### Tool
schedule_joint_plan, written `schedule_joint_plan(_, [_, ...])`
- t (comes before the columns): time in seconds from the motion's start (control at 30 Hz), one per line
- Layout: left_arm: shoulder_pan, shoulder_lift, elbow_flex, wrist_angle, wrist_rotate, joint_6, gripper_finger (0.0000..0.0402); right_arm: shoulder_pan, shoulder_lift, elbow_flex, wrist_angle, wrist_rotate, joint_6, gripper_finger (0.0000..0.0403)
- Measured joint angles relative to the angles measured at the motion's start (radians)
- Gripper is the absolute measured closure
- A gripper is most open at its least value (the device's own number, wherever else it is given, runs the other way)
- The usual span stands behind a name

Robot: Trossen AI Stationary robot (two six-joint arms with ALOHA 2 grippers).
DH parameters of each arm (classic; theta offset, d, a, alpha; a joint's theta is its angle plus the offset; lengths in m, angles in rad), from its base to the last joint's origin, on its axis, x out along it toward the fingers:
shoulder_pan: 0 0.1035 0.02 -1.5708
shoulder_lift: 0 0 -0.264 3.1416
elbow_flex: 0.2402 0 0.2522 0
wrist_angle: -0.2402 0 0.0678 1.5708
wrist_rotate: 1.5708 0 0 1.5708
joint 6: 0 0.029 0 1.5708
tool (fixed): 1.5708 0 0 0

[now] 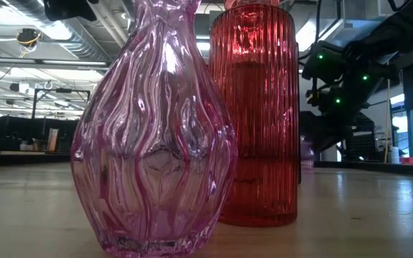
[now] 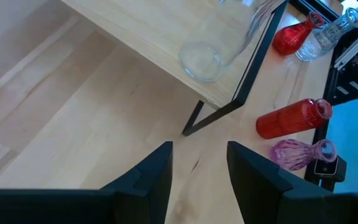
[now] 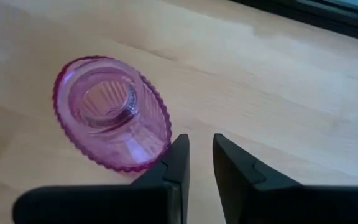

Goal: Sort vases onto shelf
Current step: Put the top right pink vase on the shelf

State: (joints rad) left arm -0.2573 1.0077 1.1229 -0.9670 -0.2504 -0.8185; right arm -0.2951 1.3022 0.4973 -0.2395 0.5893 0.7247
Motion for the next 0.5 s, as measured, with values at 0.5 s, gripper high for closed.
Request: schedule_joint_plan(0.5, [0.0,0.0,0.0,0.019,0.0,0.008,0.0256,0.072,-0.005,-0.001,-0.033,-0.171,0.055,0.029])
